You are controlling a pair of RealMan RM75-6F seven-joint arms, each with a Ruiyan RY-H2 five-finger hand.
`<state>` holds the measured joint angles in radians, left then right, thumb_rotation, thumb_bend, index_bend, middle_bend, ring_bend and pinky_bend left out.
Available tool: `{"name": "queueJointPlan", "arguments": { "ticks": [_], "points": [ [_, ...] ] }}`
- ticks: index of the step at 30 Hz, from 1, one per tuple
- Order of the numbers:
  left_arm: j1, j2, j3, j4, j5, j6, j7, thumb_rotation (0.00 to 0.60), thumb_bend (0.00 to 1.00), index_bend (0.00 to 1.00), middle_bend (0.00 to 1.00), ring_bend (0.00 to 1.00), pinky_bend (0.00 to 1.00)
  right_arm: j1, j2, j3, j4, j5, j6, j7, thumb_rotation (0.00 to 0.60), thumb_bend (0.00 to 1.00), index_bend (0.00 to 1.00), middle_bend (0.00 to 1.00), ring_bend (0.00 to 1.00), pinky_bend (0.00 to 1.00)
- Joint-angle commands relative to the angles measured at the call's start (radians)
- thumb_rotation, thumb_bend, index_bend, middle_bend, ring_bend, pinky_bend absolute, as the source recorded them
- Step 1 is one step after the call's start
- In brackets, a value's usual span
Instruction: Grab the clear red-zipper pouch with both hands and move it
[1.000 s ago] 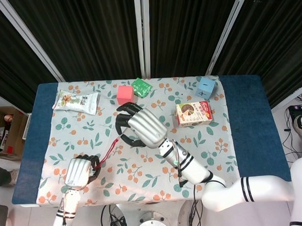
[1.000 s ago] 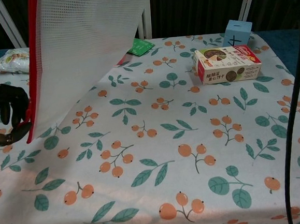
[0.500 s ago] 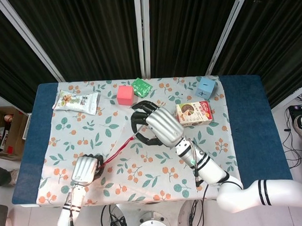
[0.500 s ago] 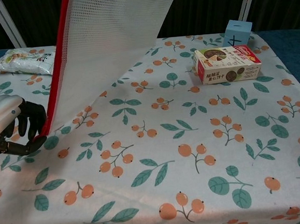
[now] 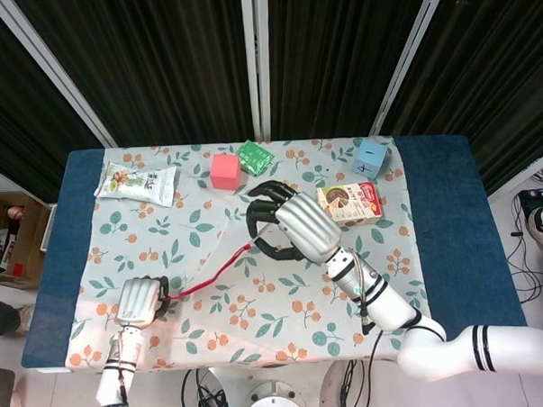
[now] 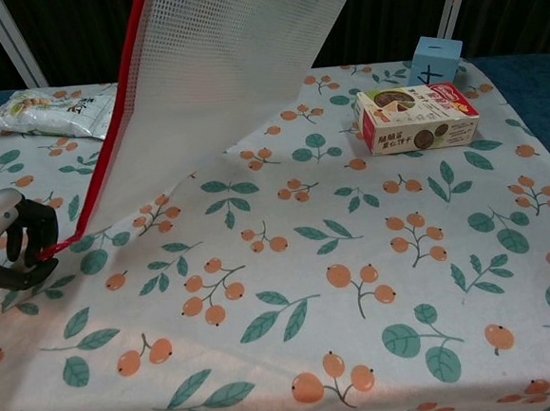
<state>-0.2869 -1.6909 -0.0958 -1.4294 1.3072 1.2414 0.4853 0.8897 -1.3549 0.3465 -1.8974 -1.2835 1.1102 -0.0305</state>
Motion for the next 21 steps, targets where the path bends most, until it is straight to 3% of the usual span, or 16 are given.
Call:
{"name": "queueJointPlan", "arguments": {
  "ticks": [1,5,7,9,14,16,21],
  "points": [
    [0.001,-0.001,-0.001,0.003,-0.002,0.009,-0.002,0.6,0.45,0.75,0.63,0.6,0.64,-0.009,0.007,0.002,-0.001,-0.011,0.007,0.014,0.6,0.48,0.87,0.43,0.22,0.2],
    [0.0,-0.006,-0.002,0.003,0.015,0.032,-0.025,0.6,0.43,0.69,0.62,0.58,0.64,-0.015,0.003,-0.023,0.007,-0.039,0.008,-0.013,0.6,0.48,0.87,0.43,0.22,0.2],
    [0.0,-0.008,-0.004,0.006,0.032,0.053,-0.033,0.6,0.4,0.56,0.57,0.54,0.63,-0.023,-0.003,-0.046,0.014,-0.07,0.018,-0.033,0.6,0.48,0.85,0.42,0.22,0.2],
    [0.001,-0.006,-0.009,0.005,0.049,0.08,-0.045,0.6,0.34,0.38,0.45,0.42,0.58,-0.039,-0.009,-0.076,0.022,-0.102,0.032,-0.046,0.6,0.48,0.81,0.4,0.22,0.2],
    [0.013,0.011,-0.033,-0.009,0.088,0.16,-0.094,0.6,0.18,0.22,0.25,0.22,0.34,-0.088,0.006,-0.164,0.032,-0.161,0.038,-0.063,0.6,0.38,0.47,0.3,0.16,0.14],
    [0.019,0.023,-0.042,-0.022,0.1,0.188,-0.114,0.6,0.13,0.21,0.23,0.2,0.3,-0.112,0.026,-0.199,0.031,-0.177,0.039,-0.074,0.6,0.28,0.27,0.22,0.1,0.09],
    [0.032,0.059,-0.051,-0.058,0.115,0.229,-0.137,0.6,0.04,0.19,0.22,0.2,0.28,-0.165,0.09,-0.291,0.027,-0.177,0.005,-0.137,0.6,0.1,0.03,0.1,0.01,0.0]
  ]
}}
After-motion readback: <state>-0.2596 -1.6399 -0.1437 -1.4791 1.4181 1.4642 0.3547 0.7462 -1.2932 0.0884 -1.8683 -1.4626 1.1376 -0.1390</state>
